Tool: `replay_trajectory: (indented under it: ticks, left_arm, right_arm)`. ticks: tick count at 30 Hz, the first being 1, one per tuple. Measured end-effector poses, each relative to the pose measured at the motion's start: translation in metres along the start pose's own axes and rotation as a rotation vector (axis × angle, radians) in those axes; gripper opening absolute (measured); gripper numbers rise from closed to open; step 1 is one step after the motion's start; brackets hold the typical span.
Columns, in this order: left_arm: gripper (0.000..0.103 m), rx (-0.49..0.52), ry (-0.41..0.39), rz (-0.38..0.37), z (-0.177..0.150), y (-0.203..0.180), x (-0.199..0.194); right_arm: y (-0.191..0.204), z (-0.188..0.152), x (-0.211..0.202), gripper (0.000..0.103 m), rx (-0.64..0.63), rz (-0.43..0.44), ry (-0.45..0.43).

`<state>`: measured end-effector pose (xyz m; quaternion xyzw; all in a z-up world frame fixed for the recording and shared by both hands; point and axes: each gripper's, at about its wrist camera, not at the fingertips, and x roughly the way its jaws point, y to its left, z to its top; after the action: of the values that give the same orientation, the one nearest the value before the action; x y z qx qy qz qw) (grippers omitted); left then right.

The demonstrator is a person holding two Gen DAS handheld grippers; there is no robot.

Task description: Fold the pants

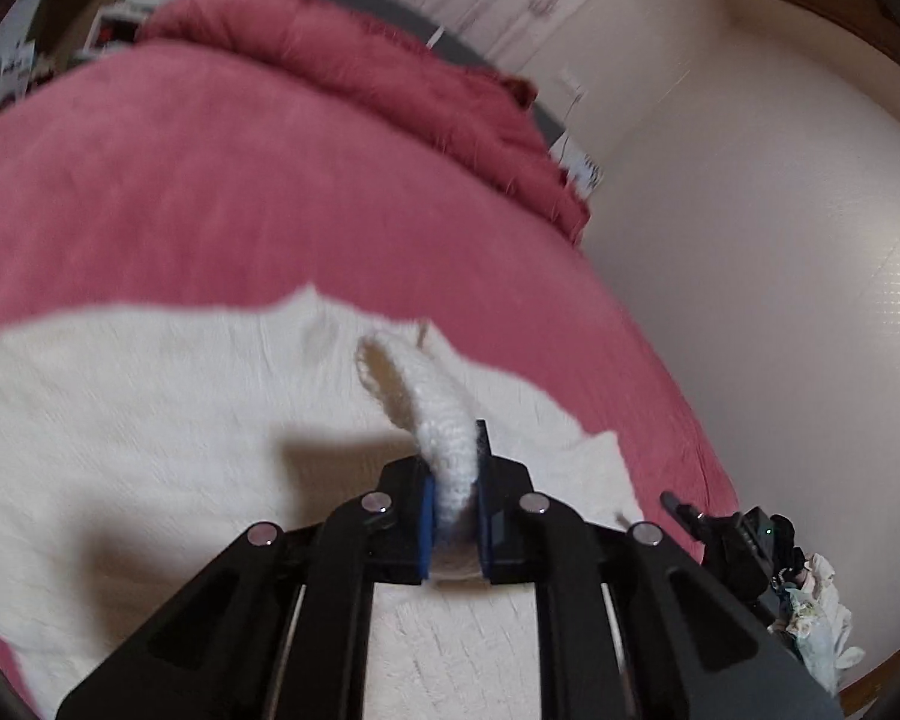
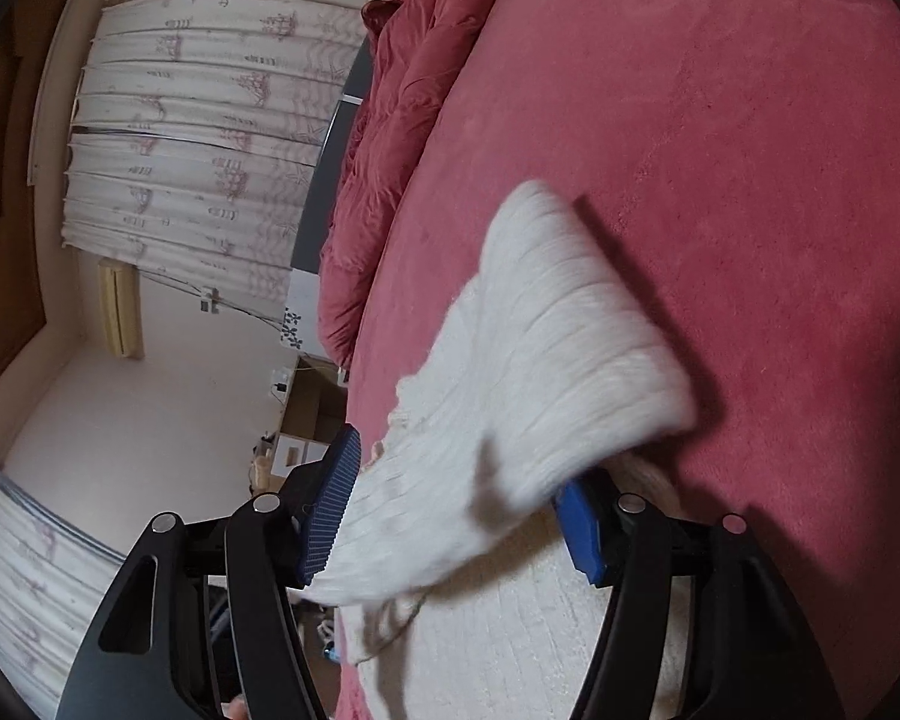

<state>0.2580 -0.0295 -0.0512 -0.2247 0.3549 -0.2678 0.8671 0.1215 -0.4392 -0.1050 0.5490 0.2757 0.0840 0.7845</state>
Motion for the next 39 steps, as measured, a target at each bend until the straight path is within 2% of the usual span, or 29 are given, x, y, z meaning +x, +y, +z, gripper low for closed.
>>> replay_trajectory:
  ticks: [3, 6, 10, 11, 15, 16, 17, 21, 22, 24, 29, 30, 31, 32, 33, 34, 35, 36, 37, 38, 39]
  left_arm:
    - [0.010, 0.030, -0.004, 0.072, -0.002, 0.018, -0.008]
    - [0.010, -0.046, 0.033, 0.123, -0.017, 0.050, -0.004]
    - [0.011, -0.113, 0.065, 0.117, -0.042, 0.073, 0.009]
    - [0.011, -0.120, 0.066, 0.111, -0.047, 0.074, 0.011]
    - [0.013, -0.130, 0.054, 0.107, -0.052, 0.078, 0.014]
    - [0.013, -0.129, 0.047, 0.110, -0.051, 0.079, 0.013]
    - [0.012, -0.124, 0.033, 0.116, -0.050, 0.079, 0.008]
    - [0.011, -0.105, -0.075, 0.137, -0.046, 0.078, -0.009]
    - [0.011, -0.102, -0.075, 0.137, -0.045, 0.079, -0.009]
    - [0.011, -0.092, -0.041, 0.149, -0.046, 0.083, -0.003]
    - [0.011, -0.139, -0.022, 0.130, -0.053, 0.095, 0.003]
    - [0.011, -0.158, -0.024, 0.130, -0.054, 0.097, 0.003]
    - [0.011, -0.164, -0.027, 0.127, -0.054, 0.100, 0.003]
    - [0.011, -0.167, -0.031, 0.124, -0.054, 0.101, 0.002]
    - [0.011, -0.157, -0.035, 0.126, -0.054, 0.100, 0.002]
    - [0.011, -0.143, -0.032, 0.136, -0.055, 0.099, 0.002]
    - [0.011, -0.132, -0.028, 0.146, -0.055, 0.098, 0.004]
    - [0.011, -0.122, -0.030, 0.155, -0.055, 0.097, 0.003]
    - [0.011, -0.117, -0.034, 0.164, -0.056, 0.096, 0.002]
    - [0.011, -0.116, -0.031, 0.158, -0.055, 0.095, 0.004]
    - [0.011, -0.113, -0.021, 0.147, -0.056, 0.093, 0.005]
  right_arm:
    - [-0.002, 0.002, 0.007, 0.063, 0.001, -0.029, 0.017]
    - [-0.002, 0.003, 0.012, 0.063, 0.004, -0.051, 0.001]
    - [-0.008, 0.006, 0.019, 0.062, 0.010, -0.059, -0.012]
    - [-0.007, 0.006, 0.022, 0.060, 0.011, -0.058, -0.010]
    - [-0.003, 0.006, 0.035, 0.040, -0.016, -0.084, 0.002]
    - [-0.004, 0.007, 0.036, 0.034, -0.007, -0.072, 0.000]
    - [-0.006, 0.008, 0.034, 0.032, 0.013, -0.047, -0.011]
    - [-0.018, 0.012, 0.021, 0.032, 0.129, 0.044, -0.036]
    - [-0.021, 0.010, 0.019, 0.043, 0.152, 0.052, -0.022]
    - [-0.022, 0.002, 0.017, 0.053, 0.174, 0.091, 0.012]
    - [0.000, -0.002, 0.037, 0.053, 0.048, 0.046, 0.039]
    - [-0.002, -0.002, 0.043, 0.053, 0.071, 0.045, 0.049]
    - [-0.006, -0.003, 0.049, 0.053, 0.146, 0.070, 0.070]
    - [-0.008, -0.004, 0.051, 0.053, 0.186, 0.123, 0.071]
    - [-0.004, -0.001, 0.051, 0.053, 0.162, 0.128, 0.054]
    - [0.004, 0.006, 0.050, 0.053, 0.095, 0.056, 0.016]
    - [0.007, 0.011, 0.051, 0.053, 0.072, 0.026, -0.004]
    - [0.006, 0.015, 0.049, 0.053, 0.074, 0.017, -0.022]
    - [0.004, 0.021, 0.040, 0.050, 0.085, 0.011, -0.089]
    - [0.003, 0.024, 0.028, 0.048, 0.091, 0.024, -0.155]
    - [0.001, 0.026, 0.022, 0.045, 0.106, 0.052, -0.178]
